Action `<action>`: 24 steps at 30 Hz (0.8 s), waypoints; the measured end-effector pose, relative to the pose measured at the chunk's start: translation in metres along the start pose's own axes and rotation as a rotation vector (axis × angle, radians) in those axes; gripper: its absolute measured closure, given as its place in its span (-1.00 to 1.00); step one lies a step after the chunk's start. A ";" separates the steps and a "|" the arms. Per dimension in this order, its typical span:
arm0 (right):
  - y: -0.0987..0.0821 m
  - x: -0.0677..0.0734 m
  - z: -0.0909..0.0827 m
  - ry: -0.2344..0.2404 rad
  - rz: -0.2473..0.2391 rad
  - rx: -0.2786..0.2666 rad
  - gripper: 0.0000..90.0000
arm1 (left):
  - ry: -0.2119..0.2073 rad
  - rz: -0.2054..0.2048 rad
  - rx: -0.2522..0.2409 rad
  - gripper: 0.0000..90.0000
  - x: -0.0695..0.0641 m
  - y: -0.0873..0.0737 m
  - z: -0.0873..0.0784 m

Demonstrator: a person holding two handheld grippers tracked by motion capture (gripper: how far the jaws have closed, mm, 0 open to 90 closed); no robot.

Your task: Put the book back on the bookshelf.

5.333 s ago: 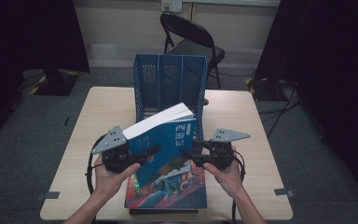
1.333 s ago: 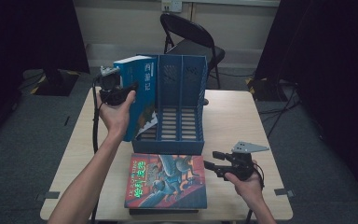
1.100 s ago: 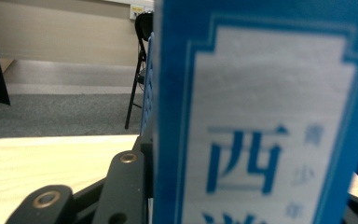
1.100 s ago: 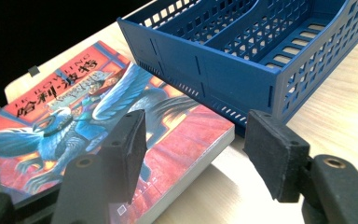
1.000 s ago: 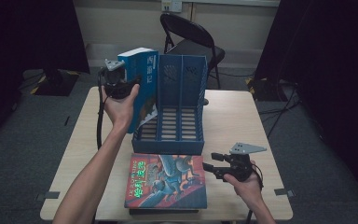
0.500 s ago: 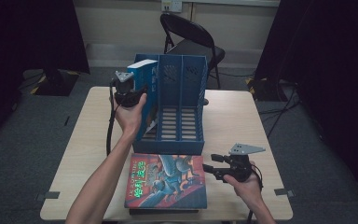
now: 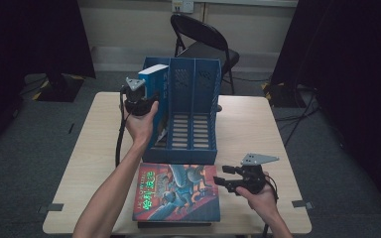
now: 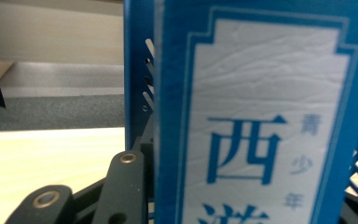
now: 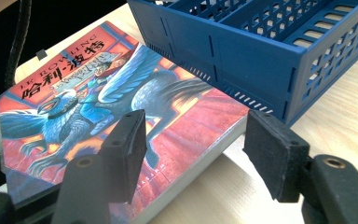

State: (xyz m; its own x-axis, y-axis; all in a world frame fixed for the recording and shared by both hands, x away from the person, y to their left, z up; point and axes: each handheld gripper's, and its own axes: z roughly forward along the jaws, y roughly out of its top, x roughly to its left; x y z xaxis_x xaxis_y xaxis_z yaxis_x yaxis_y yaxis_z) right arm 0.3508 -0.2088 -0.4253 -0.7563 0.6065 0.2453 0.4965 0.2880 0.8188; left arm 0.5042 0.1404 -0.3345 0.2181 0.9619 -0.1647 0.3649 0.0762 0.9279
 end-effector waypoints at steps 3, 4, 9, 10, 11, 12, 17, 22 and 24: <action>-0.001 0.000 0.001 0.001 0.001 0.003 -0.14 | 0.005 0.004 0.003 0.37 -0.001 0.001 0.001; -0.001 0.000 0.001 0.002 0.000 0.006 -0.14 | 0.004 0.003 0.007 0.37 -0.001 0.002 0.002; -0.002 0.000 0.004 0.007 -0.001 0.020 -0.13 | 0.010 -0.002 -0.005 0.37 -0.003 0.001 0.003; -0.002 0.000 0.005 0.009 -0.004 0.023 -0.13 | 0.009 -0.006 -0.010 0.36 -0.002 0.000 0.003; -0.002 0.001 0.005 0.012 -0.006 0.024 -0.13 | 0.009 -0.001 -0.011 0.37 -0.002 -0.001 0.003; -0.002 0.001 0.005 0.015 -0.008 0.025 -0.13 | 0.008 -0.001 -0.012 0.37 -0.002 0.000 0.003; -0.003 0.001 0.006 0.022 -0.008 0.035 -0.13 | 0.024 -0.012 -0.009 0.37 -0.002 0.002 0.005; -0.003 0.001 0.006 0.025 -0.009 0.035 -0.13 | 0.013 0.000 -0.024 0.37 -0.003 0.000 0.003; -0.003 0.000 0.006 0.022 -0.006 0.036 -0.13 | 0.011 -0.002 -0.032 0.37 -0.003 -0.001 0.003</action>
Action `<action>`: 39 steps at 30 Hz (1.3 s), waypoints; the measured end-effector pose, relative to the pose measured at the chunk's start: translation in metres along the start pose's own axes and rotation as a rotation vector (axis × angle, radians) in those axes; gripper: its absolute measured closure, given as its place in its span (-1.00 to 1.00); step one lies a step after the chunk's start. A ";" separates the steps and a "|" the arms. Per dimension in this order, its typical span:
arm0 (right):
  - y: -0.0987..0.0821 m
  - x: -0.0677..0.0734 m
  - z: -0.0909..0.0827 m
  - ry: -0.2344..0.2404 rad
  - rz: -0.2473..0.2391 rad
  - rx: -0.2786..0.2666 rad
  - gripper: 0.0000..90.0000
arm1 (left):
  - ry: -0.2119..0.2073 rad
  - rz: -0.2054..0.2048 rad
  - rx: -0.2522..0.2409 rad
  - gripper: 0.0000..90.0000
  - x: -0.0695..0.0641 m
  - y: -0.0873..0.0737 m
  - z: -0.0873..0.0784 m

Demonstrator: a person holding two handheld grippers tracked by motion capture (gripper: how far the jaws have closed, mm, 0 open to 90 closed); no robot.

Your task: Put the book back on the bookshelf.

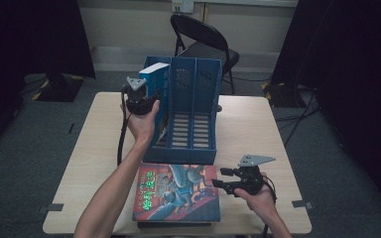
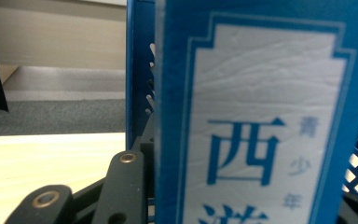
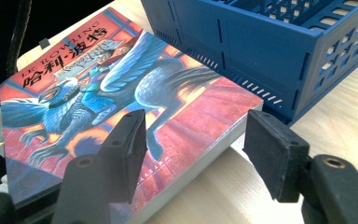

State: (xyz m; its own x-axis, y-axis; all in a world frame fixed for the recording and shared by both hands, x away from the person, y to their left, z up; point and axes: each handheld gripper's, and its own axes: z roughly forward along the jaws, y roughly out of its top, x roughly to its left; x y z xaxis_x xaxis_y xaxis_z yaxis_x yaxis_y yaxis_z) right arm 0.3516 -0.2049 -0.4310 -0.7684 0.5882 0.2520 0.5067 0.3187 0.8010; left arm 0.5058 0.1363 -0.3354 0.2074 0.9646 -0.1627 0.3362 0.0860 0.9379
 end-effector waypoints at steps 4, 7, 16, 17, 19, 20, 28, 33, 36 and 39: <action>-0.001 0.001 0.002 0.004 -0.006 0.010 -0.13 | 0.004 -0.004 0.003 0.37 0.002 0.000 0.002; 0.000 0.001 0.002 0.004 -0.005 0.013 -0.13 | -0.001 0.003 0.003 0.37 0.002 0.000 0.002; 0.000 0.001 0.003 0.006 -0.007 0.021 -0.13 | -0.004 0.008 0.019 0.37 0.005 0.003 0.006; 0.000 0.001 0.003 0.006 -0.008 0.022 -0.13 | 0.006 0.010 0.008 0.37 0.005 0.002 0.006; -0.001 0.001 0.004 0.004 -0.010 0.027 -0.13 | 0.018 0.018 0.002 0.36 0.003 -0.003 0.006; -0.001 0.002 0.004 0.006 -0.009 0.027 -0.13 | 0.013 0.028 0.002 0.36 0.003 -0.008 0.007; -0.002 -0.002 0.004 0.000 0.003 0.029 -0.14 | -0.005 0.014 0.049 0.36 0.013 -0.018 0.005; -0.002 0.001 0.006 -0.001 -0.005 0.041 -0.14 | -0.028 0.034 0.062 0.35 0.016 -0.023 -0.006; -0.001 0.002 0.006 -0.002 -0.007 0.039 -0.14 | -0.030 0.044 0.065 0.35 0.015 -0.028 -0.012; -0.001 0.002 0.005 -0.007 -0.006 0.035 -0.14 | -0.056 0.051 0.073 0.34 0.016 -0.032 -0.018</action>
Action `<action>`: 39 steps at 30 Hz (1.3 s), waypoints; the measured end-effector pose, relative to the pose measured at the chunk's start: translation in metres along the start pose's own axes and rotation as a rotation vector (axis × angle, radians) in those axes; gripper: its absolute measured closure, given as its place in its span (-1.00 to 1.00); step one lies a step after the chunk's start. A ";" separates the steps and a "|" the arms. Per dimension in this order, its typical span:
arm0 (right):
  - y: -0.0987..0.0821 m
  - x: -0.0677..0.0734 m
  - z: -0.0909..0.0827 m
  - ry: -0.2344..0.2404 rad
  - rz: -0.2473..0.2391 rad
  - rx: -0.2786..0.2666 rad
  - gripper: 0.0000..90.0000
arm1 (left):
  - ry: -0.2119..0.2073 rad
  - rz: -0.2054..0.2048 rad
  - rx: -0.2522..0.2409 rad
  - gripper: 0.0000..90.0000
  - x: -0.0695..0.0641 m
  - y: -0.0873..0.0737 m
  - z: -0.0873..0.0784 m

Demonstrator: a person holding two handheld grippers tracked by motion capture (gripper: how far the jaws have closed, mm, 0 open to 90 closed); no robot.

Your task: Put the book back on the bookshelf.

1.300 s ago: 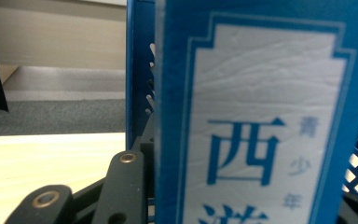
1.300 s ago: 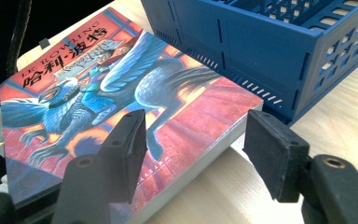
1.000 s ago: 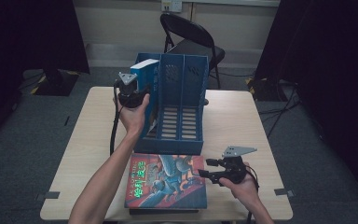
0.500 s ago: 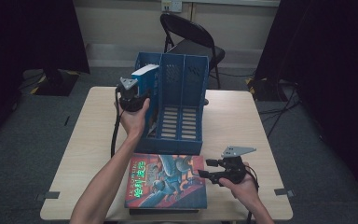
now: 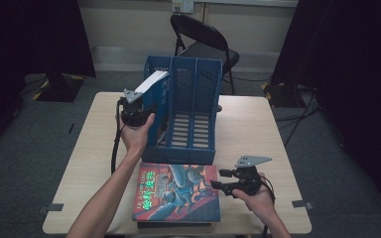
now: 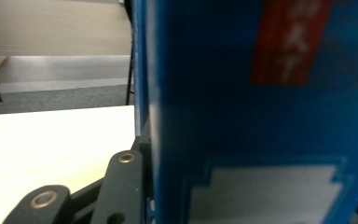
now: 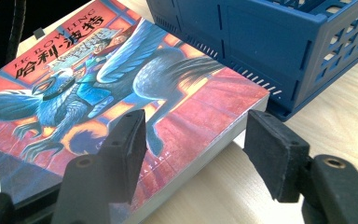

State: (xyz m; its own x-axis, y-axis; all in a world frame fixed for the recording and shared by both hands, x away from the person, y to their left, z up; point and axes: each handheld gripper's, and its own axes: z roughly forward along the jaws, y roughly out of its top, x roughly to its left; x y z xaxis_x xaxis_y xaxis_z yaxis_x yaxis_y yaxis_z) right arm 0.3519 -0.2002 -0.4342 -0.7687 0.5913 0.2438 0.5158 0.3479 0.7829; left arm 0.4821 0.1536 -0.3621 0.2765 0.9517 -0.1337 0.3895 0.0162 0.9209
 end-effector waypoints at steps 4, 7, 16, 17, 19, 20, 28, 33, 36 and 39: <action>-0.001 0.000 0.001 -0.002 0.002 0.005 -0.14 | -0.011 0.015 0.011 0.33 0.000 -0.003 -0.005; -0.001 0.000 0.002 0.001 -0.003 0.010 -0.14 | -0.027 0.033 0.024 0.30 -0.001 -0.004 -0.011; 0.000 0.001 0.001 -0.005 -0.002 0.005 -0.14 | -0.093 0.045 0.008 0.13 0.003 -0.007 -0.027; 0.000 0.001 0.001 -0.005 -0.003 0.005 -0.14 | -0.096 0.048 0.004 0.11 0.003 -0.007 -0.027; 0.000 0.001 0.001 -0.007 -0.003 0.007 -0.14 | -0.101 0.059 0.007 0.10 0.004 -0.008 -0.029; 0.000 0.001 0.001 -0.006 -0.004 0.008 -0.14 | -0.106 0.068 0.007 0.09 0.004 -0.008 -0.030; -0.001 0.000 0.001 -0.009 -0.002 0.010 -0.14 | -0.148 0.063 0.013 -0.09 0.008 -0.008 -0.037; 0.000 0.001 0.001 -0.011 -0.002 0.007 -0.14 | -0.171 0.067 0.032 -0.13 0.012 -0.005 -0.039; 0.000 0.000 0.000 -0.013 -0.002 0.006 -0.14 | -0.176 0.065 0.023 -0.13 0.014 -0.001 -0.044; -0.001 0.000 -0.001 -0.014 -0.001 0.006 -0.14 | -0.173 0.076 0.023 -0.13 0.015 0.004 -0.047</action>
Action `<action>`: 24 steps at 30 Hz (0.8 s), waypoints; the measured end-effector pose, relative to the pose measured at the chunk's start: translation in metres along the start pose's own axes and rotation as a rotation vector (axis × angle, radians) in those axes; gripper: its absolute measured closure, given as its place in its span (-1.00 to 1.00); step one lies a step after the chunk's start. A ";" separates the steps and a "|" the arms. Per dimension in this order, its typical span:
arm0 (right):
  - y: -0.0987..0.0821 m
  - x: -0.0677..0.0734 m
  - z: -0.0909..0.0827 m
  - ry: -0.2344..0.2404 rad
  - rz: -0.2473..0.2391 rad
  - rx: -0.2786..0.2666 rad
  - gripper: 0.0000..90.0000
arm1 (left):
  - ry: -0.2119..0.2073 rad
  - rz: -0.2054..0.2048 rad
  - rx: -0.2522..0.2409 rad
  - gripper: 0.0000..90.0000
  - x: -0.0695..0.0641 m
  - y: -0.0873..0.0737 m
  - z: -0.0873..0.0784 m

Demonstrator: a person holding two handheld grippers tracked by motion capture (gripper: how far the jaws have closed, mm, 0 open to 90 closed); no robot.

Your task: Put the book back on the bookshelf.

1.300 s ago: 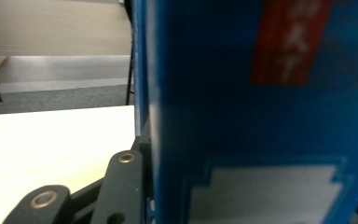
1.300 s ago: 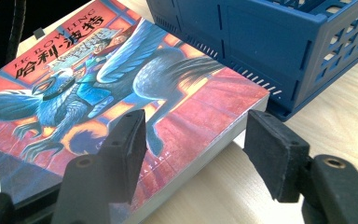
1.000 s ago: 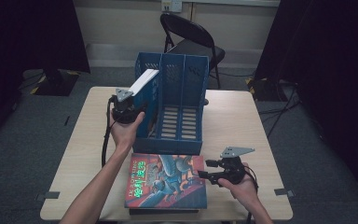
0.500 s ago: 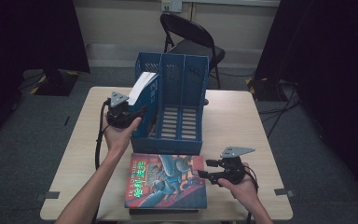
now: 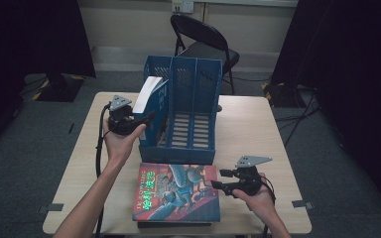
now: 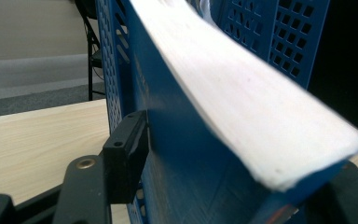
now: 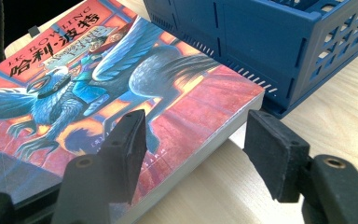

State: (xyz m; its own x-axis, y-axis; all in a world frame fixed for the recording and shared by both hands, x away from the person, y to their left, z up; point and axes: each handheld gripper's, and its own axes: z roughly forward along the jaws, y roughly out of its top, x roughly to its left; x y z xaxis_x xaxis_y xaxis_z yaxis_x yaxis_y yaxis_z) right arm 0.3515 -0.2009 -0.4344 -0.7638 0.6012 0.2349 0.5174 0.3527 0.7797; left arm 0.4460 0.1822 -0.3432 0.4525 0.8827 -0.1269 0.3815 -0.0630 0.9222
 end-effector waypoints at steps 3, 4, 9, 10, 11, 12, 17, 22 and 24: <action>0.000 0.000 0.000 -0.001 -0.003 0.000 -0.14 | -0.001 0.005 0.022 -0.12 0.001 0.004 -0.003; 0.000 0.000 0.000 -0.001 -0.004 0.000 -0.14 | -0.006 0.005 0.031 -0.11 0.002 0.006 -0.004; 0.001 0.001 0.000 -0.002 -0.005 -0.002 -0.14 | 0.010 0.025 0.042 -0.09 0.000 0.006 -0.004; 0.001 0.001 0.000 -0.002 -0.005 -0.001 -0.14 | 0.004 0.026 0.039 -0.09 0.000 0.006 -0.004; 0.001 0.001 0.000 -0.002 -0.004 -0.002 -0.14 | 0.001 0.024 0.039 -0.09 0.001 0.006 -0.004; 0.001 0.001 0.000 -0.002 -0.004 -0.002 -0.14 | 0.002 0.033 0.042 -0.10 0.001 0.006 -0.004; 0.001 0.001 0.001 -0.002 -0.003 0.001 -0.14 | 0.037 0.033 0.142 -0.09 -0.005 0.019 -0.005; 0.002 0.001 0.000 -0.002 -0.003 -0.002 -0.15 | 0.039 0.022 0.199 -0.10 -0.005 0.036 -0.005; 0.001 0.000 0.000 -0.003 -0.003 0.000 -0.15 | 0.053 0.026 0.221 -0.08 -0.006 0.041 -0.003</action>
State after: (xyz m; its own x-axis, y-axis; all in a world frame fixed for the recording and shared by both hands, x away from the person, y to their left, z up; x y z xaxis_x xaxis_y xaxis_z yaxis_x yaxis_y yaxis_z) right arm 0.3524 -0.2003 -0.4334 -0.7640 0.6024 0.2311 0.5153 0.3542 0.7803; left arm 0.4564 0.1759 -0.3030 0.4238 0.9022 -0.0797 0.5406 -0.1814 0.8215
